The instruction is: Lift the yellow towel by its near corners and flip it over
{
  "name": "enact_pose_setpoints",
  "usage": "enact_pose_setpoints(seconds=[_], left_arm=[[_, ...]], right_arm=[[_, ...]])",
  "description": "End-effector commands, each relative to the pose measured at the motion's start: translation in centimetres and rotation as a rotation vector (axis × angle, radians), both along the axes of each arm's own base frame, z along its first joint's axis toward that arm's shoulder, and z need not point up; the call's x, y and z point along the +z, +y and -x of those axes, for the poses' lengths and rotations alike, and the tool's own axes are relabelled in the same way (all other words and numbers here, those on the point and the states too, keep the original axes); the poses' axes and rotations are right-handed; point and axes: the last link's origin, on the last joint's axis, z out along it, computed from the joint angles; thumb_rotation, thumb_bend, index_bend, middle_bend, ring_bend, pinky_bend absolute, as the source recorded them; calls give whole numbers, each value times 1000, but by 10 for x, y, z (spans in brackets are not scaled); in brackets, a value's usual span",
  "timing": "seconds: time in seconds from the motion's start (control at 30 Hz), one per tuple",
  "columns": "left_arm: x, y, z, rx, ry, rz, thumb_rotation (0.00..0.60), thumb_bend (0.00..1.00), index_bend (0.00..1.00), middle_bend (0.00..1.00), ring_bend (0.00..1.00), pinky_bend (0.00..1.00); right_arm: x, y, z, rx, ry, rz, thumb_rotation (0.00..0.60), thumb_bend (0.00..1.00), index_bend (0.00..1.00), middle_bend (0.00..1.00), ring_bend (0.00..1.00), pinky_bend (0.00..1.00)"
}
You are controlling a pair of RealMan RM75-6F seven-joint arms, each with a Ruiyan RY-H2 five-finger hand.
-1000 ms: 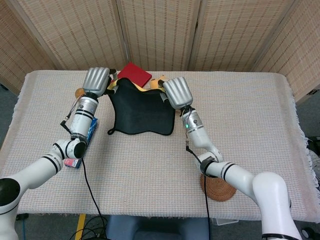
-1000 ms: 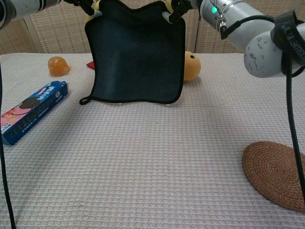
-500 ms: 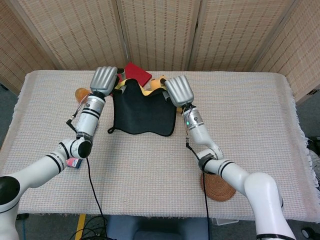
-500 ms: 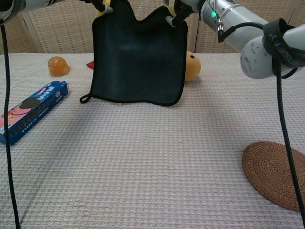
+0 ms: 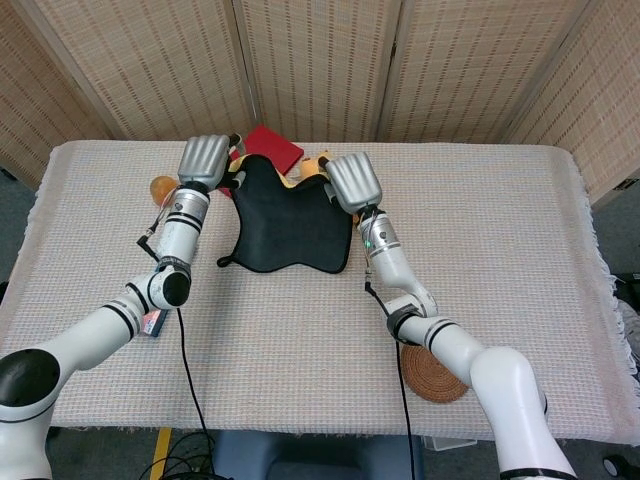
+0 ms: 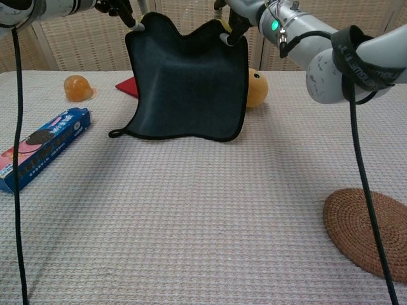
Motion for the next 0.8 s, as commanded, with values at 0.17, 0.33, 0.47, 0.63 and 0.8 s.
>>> enact_pose_setpoints(seconds=[0.17, 0.33, 0.47, 0.63, 0.8], left_arm=[[-8, -1, 3, 15, 35, 19, 600, 53, 26, 708, 754, 955], [-5, -4, 5, 13, 3, -6, 600, 40, 0, 453, 593, 937], [3, -8, 15, 26, -27, -16, 600, 39, 0, 313, 452, 836], [13, -21, 37, 51, -46, -24, 600, 39, 9, 301, 421, 722], [21, -44, 72, 104, -31, -2, 600, 39, 48, 301, 419, 684]], right_arm=[[0, -1, -1, -20, 14, 6, 600, 271, 0, 852, 991, 999], [7, 0, 4, -16, 3, 22, 600, 189, 0, 851, 991, 999], [18, 4, 14, -12, -19, 32, 600, 166, 0, 834, 979, 999], [35, 14, 33, -11, -8, 44, 600, 201, 0, 780, 918, 998], [54, 37, 61, -35, 3, 36, 600, 279, 1, 671, 781, 965]])
